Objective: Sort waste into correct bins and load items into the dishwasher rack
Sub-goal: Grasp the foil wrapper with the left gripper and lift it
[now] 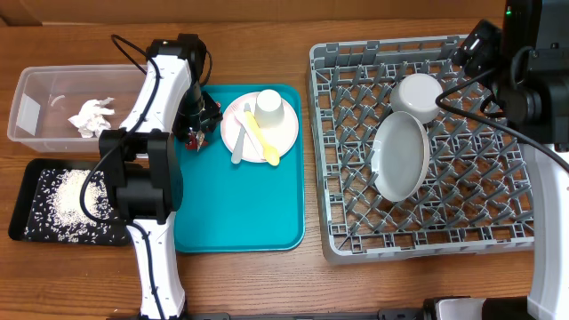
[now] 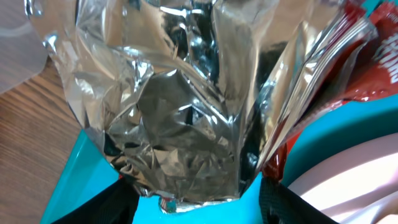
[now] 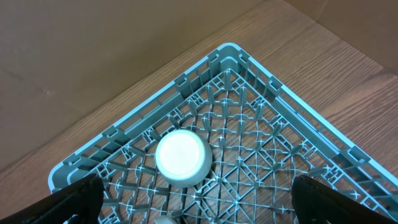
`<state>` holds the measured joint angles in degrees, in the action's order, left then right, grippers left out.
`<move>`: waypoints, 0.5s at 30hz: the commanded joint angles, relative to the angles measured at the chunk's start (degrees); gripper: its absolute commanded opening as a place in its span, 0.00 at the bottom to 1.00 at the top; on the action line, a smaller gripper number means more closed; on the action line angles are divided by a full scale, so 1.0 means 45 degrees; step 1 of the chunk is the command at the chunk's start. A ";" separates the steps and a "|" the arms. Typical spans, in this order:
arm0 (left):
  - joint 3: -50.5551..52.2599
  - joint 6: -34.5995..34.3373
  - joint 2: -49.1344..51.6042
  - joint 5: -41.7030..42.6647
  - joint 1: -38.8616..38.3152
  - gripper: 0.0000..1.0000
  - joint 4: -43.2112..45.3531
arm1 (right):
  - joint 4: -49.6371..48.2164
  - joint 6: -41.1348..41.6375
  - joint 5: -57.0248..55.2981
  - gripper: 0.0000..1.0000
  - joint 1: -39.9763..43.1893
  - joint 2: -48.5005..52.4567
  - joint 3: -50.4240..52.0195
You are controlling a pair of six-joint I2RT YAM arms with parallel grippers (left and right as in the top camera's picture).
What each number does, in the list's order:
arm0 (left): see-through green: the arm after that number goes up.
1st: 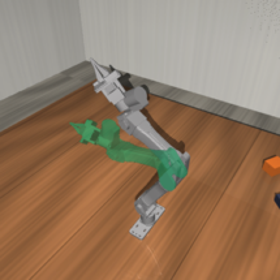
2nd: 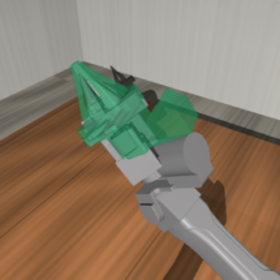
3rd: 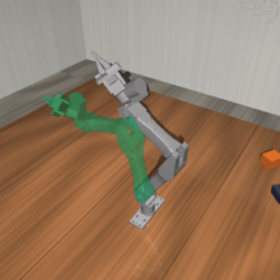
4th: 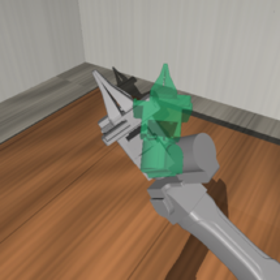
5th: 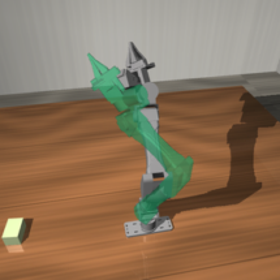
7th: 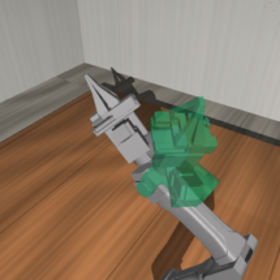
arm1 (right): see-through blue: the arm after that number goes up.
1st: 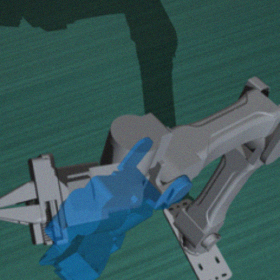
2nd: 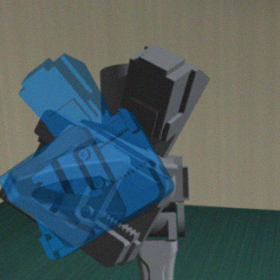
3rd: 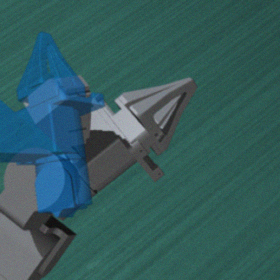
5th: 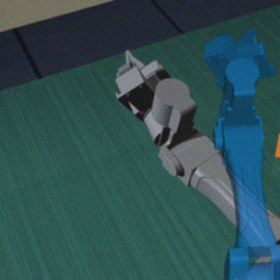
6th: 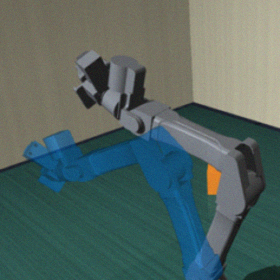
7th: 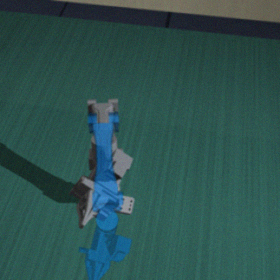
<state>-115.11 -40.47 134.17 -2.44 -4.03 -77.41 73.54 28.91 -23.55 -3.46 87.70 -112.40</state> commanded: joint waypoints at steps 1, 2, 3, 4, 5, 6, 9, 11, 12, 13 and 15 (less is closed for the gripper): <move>0.0058 0.0151 0.0112 -0.0325 0.0073 0.57 0.0121 | -0.0044 0.0044 -0.0180 1.00 -0.0010 0.0015 -0.0180; 0.0058 0.0151 0.0112 -0.0359 0.0073 0.51 0.0165 | -0.0049 0.0049 -0.0185 1.00 -0.0010 0.0015 -0.0180; 0.0058 0.0146 0.0112 -0.0359 0.0073 0.43 0.0185 | -0.0044 0.0044 -0.0180 1.00 -0.0010 0.0015 -0.0180; 0.0058 0.0146 0.0112 -0.0350 0.0068 0.34 0.0199 | -0.0044 0.0049 -0.0180 1.00 -0.0010 0.0019 -0.0180; 0.0058 0.0151 0.0112 -0.0359 0.0068 0.26 0.0204 | -0.0044 0.0044 -0.0180 1.00 -0.0010 0.0019 -0.0180; 0.0058 0.0185 0.0112 -0.0369 0.0068 0.19 0.0194 | -0.0044 0.0044 -0.0180 1.00 -0.0010 0.0019 -0.0180; 0.0058 0.0656 0.0112 -0.0364 0.0068 0.04 0.0170 | -0.0044 0.0044 -0.0180 1.00 -0.0010 0.0019 -0.0180; 0.0044 0.0923 0.0112 -0.0359 0.0068 0.04 0.0092 | -0.0044 0.0044 -0.0180 1.00 -0.0010 0.0019 -0.0180; 0.0005 0.0967 0.0102 -0.0364 0.0068 0.04 -0.0034 | -0.0044 0.0044 -0.0185 1.00 -0.0010 0.0019 -0.0180; -0.0068 0.1005 0.0087 -0.0364 0.0068 0.04 -0.0189 | -0.0044 0.0044 -0.0180 1.00 -0.0010 0.0015 -0.0180; -0.0277 0.1001 0.0034 -0.0364 0.0068 0.04 -0.0481 | -0.0044 0.0049 -0.0185 1.00 -0.0010 0.0015 -0.0180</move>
<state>-115.11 -37.50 134.17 -3.29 -4.01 -78.67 73.52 28.91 -23.53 -3.46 87.70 -112.40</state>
